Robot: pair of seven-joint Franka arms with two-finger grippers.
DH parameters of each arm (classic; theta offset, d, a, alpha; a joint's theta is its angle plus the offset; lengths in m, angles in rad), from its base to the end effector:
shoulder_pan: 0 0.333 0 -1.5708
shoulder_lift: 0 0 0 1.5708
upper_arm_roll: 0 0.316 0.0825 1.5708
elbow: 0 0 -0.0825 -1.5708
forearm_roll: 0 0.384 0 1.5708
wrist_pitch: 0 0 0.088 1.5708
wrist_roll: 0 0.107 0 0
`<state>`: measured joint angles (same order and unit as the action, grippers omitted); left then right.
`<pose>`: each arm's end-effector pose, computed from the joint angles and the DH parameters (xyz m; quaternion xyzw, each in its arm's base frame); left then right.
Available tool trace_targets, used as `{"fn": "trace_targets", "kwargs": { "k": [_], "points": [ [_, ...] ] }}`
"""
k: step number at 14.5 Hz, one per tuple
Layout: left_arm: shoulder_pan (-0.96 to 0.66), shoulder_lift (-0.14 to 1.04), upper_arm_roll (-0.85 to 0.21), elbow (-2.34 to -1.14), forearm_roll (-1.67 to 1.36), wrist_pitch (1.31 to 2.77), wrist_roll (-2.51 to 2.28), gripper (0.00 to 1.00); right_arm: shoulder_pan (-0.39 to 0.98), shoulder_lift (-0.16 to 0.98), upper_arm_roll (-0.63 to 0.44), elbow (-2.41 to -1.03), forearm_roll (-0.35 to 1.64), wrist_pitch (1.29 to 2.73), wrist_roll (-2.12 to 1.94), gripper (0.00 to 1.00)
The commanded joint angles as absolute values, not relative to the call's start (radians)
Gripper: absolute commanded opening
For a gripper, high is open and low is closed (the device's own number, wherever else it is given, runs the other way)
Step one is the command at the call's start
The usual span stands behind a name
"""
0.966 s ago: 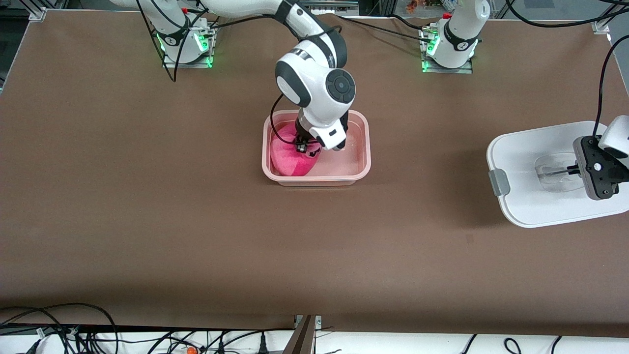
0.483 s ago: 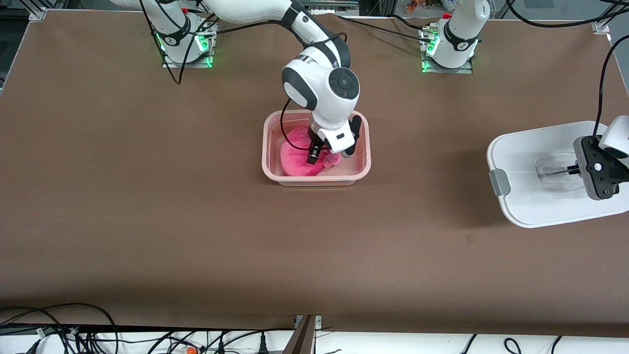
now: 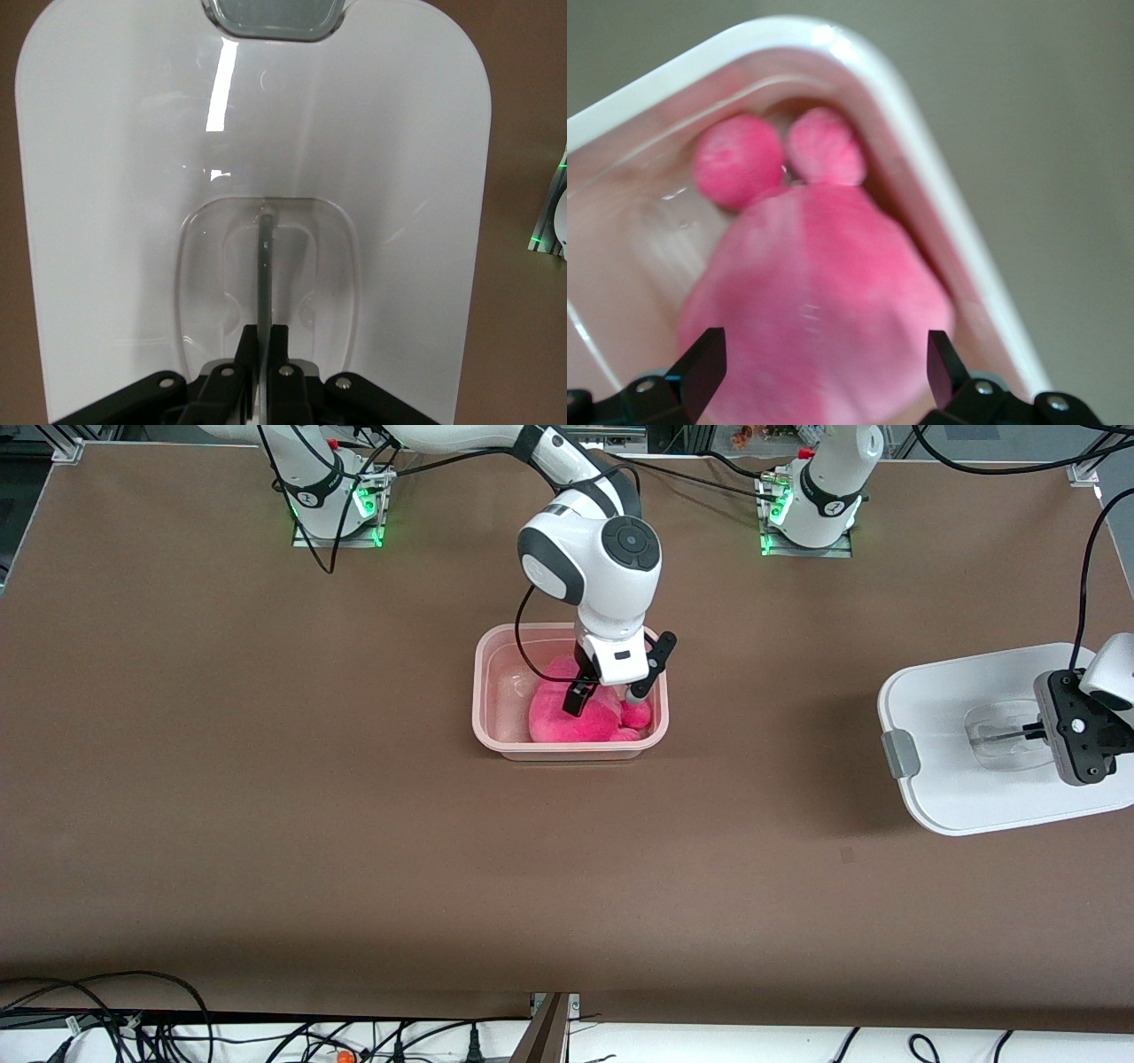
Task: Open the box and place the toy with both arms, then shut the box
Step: 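Open the right gripper to release the toy in the tub, then withdraw the right gripper while the left gripper carries the lid over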
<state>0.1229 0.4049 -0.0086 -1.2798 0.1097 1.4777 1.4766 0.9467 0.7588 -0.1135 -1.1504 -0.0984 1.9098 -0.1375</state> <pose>0.6496 0.0883 0.5071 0.7713 -0.6257 -0.1101 0.0365 0.4944 0.5706 0.3522 0.8660 0.4927 0.0315 0.0793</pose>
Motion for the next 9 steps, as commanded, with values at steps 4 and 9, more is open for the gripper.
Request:
{"fn": "trace_targets", "kwargs": {
  "k": [4,9],
  "points": [
    [0.126,0.407,-0.012,-1.261,0.12,1.459,1.497,0.0,0.819,0.576,-0.149,-1.16,-0.022,1.843,-0.108,1.0],
    [0.068,0.403,-0.046,-1.259,0.077,1.459,1.49,0.0,0.801,0.392,-0.297,-1.291,0.026,1.732,-0.095,1.0]
  ]
}}
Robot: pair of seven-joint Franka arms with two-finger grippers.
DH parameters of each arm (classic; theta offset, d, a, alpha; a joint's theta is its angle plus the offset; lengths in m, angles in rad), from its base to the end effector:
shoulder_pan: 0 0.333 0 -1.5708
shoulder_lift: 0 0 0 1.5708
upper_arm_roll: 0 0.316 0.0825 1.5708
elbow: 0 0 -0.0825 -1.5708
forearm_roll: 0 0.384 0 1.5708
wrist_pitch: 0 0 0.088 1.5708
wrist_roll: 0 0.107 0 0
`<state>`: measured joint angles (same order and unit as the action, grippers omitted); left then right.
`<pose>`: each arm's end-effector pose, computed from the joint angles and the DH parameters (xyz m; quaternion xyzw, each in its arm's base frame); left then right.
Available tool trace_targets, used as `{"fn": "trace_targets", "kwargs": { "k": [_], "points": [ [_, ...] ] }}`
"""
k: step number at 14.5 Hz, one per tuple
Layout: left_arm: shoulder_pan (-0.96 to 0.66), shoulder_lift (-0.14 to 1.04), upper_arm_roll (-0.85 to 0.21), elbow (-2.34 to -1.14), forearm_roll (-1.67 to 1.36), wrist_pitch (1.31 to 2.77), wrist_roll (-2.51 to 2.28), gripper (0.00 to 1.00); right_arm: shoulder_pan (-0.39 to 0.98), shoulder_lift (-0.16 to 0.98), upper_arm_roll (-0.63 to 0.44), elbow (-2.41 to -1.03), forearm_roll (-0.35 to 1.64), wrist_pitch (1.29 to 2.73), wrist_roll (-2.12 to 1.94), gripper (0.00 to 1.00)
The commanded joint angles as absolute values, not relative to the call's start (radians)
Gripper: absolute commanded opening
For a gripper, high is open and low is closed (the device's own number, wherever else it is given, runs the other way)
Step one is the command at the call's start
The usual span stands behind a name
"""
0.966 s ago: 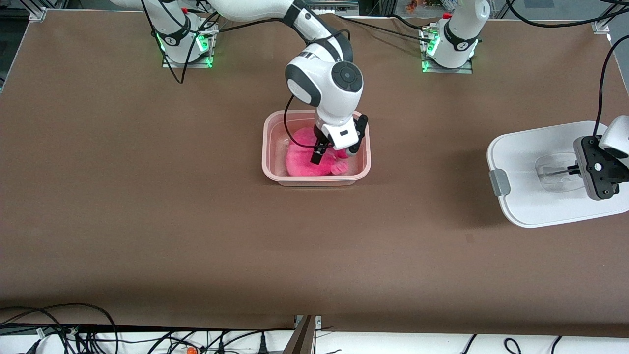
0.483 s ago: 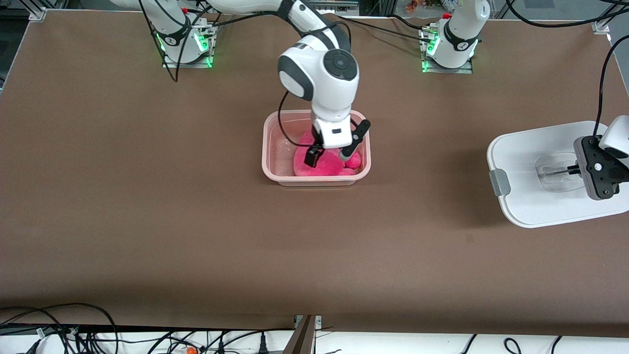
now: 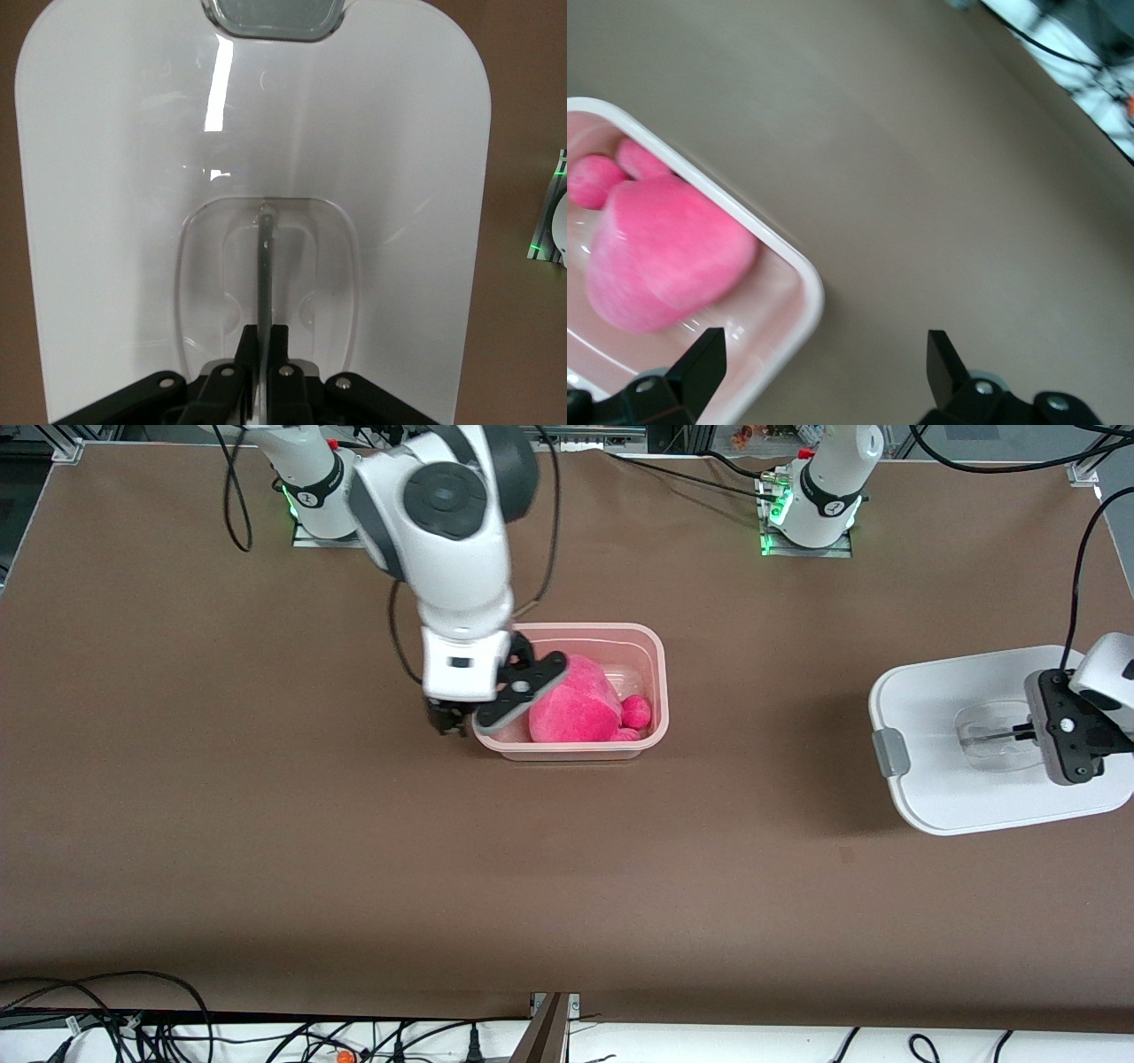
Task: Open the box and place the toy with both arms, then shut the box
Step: 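Withdraw the right gripper while the left gripper carries the lid over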
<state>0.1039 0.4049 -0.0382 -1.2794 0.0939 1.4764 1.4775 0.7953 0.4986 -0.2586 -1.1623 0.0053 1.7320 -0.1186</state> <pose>0.6527 0.0584 0.5071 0.7565 -0.6445 -0.1016 0.0440 0.5825 0.3998 0.5266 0.9386 0.3374 0.0545 0.0477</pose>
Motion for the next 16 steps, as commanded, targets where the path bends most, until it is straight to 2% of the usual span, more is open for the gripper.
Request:
{"fn": "trace_targets", "kwargs": {
  "k": [1,5,7,9,11,16],
  "points": [
    [0.045,0.403,-0.051,-1.259,0.074,1.459,1.491,0.0,0.801,0.336,-0.325,-1.348,0.035,1.732,-0.095,1.0],
    [-0.086,0.405,-0.049,-1.259,0.002,1.46,1.48,0.0,0.802,0.123,-0.402,-1.575,0.044,1.727,-0.089,1.0],
    [-0.153,0.411,-0.049,-1.261,-0.031,1.468,1.432,0.0,0.787,0.057,-0.425,-1.63,0.043,1.706,-0.071,1.0],
    [-0.237,0.431,-0.049,-1.261,-0.037,1.471,1.34,0.0,0.732,0.04,-0.414,-1.631,0.035,1.648,-0.032,1.0],
    [-0.329,0.462,-0.049,-1.259,-0.037,1.505,1.298,0.0,0.626,0.022,-0.365,-1.631,0.035,1.614,0.011,1.0],
    [-0.546,0.534,-0.049,-1.259,-0.061,1.626,1.066,0.0,0.278,0.015,-0.114,-1.631,0.031,1.559,0.123,1.0]
  ]
}}
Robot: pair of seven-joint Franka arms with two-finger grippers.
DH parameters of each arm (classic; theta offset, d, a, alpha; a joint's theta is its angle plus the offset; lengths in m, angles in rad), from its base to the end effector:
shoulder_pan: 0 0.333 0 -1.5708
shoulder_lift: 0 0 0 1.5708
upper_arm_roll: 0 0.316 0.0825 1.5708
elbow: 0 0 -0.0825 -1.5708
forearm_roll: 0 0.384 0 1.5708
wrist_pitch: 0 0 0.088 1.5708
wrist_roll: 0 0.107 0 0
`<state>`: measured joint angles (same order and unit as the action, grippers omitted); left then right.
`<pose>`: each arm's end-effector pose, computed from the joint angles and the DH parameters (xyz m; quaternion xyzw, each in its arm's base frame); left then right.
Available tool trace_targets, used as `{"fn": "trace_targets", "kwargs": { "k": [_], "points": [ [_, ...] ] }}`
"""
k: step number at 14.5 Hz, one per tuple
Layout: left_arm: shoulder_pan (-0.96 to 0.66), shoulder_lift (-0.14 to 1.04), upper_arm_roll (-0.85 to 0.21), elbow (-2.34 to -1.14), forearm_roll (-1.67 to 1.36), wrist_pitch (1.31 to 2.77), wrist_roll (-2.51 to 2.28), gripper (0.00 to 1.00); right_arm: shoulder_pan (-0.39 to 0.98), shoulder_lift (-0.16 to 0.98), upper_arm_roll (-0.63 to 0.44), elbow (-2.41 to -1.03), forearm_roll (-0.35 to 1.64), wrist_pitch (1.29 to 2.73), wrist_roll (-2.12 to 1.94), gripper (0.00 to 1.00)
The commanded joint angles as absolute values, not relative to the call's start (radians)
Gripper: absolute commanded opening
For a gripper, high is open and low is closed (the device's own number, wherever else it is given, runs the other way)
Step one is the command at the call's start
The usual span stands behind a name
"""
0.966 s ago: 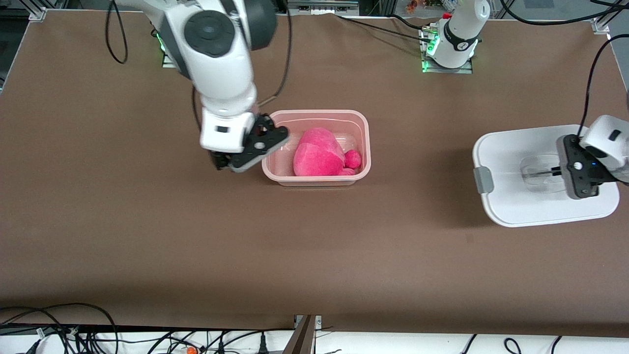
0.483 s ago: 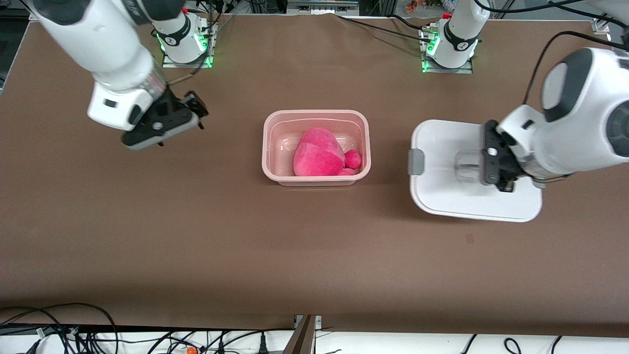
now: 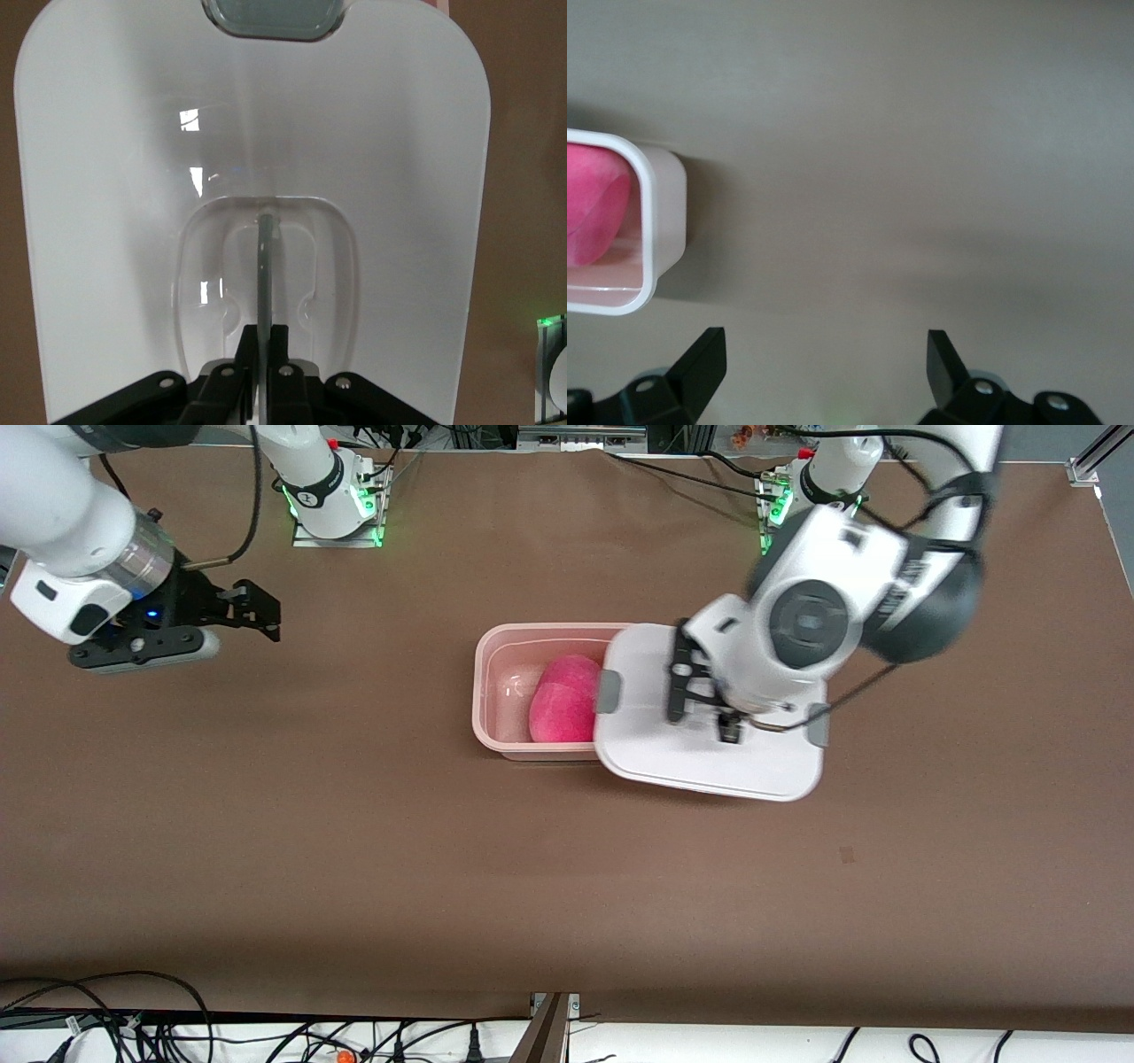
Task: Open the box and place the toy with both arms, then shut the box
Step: 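Withdraw the right gripper while the left gripper carries the lid over, then lower the white lid onto the tub with the left gripper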
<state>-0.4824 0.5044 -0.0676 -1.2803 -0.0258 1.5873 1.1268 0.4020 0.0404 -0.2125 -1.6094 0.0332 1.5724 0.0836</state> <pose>0.5857 -0.3512 0.4474 0.6682 -0.7370 -0.0855 0.0561 0.5526 0.1119 0.5844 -0.9978 -0.0521 0.0396 0.0070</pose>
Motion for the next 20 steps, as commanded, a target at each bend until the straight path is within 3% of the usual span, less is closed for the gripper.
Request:
{"fn": "trace_targets", "kwargs": {
  "k": [1,7,20],
  "points": [
    [-0.581,0.541,-0.048,-1.262,-0.067,1.656,1.018,0.0,0.22,0.014,-0.076,-1.631,0.031,1.559,0.115,1.0],
    [-0.724,0.59,-0.045,-1.261,-0.054,1.729,0.809,0.0,0.163,0.012,-0.04,-1.618,0.026,1.562,0.107,1.0],
    [-0.776,0.627,-0.046,-1.287,-0.023,1.789,0.666,0.0,0.153,0.072,-0.046,-1.522,0.037,1.578,0.123,1.0]
  ]
}}
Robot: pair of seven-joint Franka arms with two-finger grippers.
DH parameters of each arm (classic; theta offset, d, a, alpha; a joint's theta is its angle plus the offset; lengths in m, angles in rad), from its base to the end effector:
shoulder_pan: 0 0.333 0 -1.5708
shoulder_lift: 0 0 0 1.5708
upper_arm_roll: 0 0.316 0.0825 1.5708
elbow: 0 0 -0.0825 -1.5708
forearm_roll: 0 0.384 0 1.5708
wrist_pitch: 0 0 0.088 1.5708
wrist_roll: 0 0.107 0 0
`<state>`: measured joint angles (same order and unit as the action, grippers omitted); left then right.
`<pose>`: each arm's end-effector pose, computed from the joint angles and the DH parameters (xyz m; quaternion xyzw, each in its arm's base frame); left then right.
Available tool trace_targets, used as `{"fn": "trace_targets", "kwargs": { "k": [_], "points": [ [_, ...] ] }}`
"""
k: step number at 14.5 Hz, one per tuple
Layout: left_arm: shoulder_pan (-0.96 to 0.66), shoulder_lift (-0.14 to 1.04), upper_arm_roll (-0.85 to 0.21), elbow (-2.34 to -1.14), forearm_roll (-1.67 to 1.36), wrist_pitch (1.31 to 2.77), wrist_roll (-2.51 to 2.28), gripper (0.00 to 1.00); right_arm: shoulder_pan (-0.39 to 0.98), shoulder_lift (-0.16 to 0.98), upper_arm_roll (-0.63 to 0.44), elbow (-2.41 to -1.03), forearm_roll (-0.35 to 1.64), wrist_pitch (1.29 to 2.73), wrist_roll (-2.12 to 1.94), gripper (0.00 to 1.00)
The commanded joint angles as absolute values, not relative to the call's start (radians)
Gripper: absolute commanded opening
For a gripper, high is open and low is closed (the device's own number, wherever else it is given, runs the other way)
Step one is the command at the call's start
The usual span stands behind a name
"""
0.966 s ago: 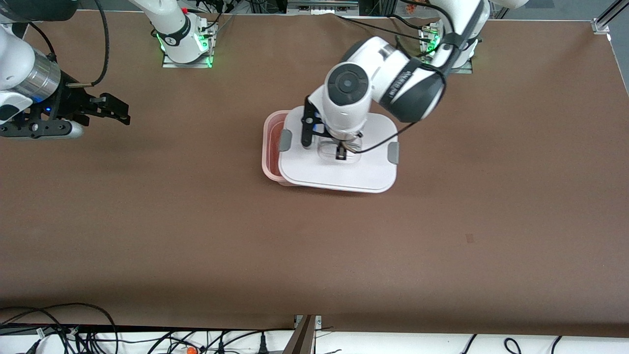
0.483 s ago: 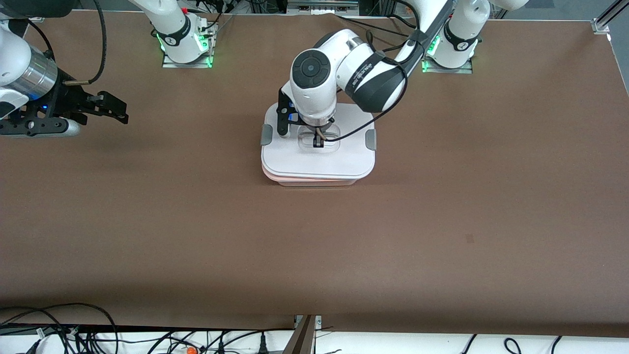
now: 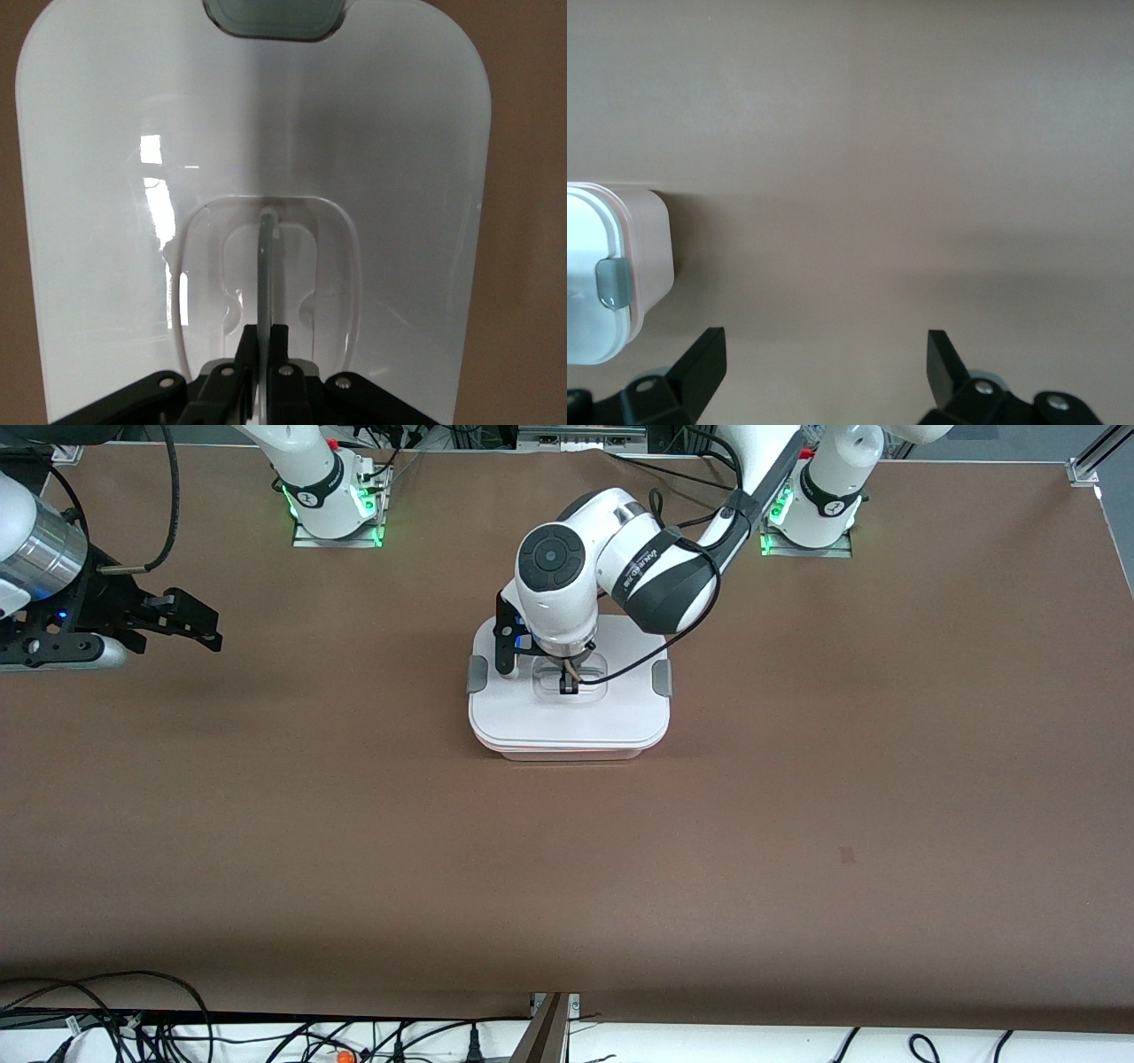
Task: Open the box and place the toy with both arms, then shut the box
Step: 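Lower the white lid onto the tub with the left gripper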
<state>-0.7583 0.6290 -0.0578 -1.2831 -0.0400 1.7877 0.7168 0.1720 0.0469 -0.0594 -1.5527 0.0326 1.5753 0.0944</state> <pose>0.4948 -0.5177 0.3728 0.7254 -0.6846 -0.0634 0.0334 0.5647 0.0682 0.6072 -0.9998 -0.0088 0.0136 0.0136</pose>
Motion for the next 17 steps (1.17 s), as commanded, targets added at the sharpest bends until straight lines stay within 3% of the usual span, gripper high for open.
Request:
{"fn": "trace_targets", "kwargs": {
  "k": [1,17],
  "points": [
    [-0.785,0.627,-0.045,-1.287,-0.023,1.789,0.641,0.0,0.152,0.077,-0.048,-1.522,0.035,1.571,0.123,1.0],
    [-0.784,0.653,-0.04,-1.292,0.009,1.802,0.624,0.0,0.141,0.078,-0.046,-1.525,0.04,1.569,0.124,1.0]
  ]
}}
